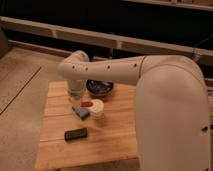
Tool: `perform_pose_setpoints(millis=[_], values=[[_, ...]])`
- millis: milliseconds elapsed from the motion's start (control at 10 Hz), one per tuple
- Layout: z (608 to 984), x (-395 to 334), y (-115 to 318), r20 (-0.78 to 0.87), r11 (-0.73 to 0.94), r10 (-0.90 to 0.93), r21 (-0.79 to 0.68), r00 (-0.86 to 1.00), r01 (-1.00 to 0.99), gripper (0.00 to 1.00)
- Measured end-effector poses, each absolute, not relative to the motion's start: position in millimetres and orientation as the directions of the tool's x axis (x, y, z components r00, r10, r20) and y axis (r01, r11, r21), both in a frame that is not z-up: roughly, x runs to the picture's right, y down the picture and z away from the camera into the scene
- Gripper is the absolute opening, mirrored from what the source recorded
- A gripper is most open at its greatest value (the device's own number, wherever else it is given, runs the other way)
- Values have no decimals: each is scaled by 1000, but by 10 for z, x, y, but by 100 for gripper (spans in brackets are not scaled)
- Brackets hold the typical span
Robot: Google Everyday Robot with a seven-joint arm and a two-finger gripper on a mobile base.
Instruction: Place the pepper in the ceramic cup
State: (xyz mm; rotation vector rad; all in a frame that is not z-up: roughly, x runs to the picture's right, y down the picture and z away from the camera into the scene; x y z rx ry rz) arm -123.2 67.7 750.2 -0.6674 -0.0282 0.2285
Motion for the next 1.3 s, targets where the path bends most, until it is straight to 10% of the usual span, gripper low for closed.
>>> perform_pose_setpoints(millis=[1300], values=[[7690,-1030,388,-76,776,314,-554,946,-302,0]])
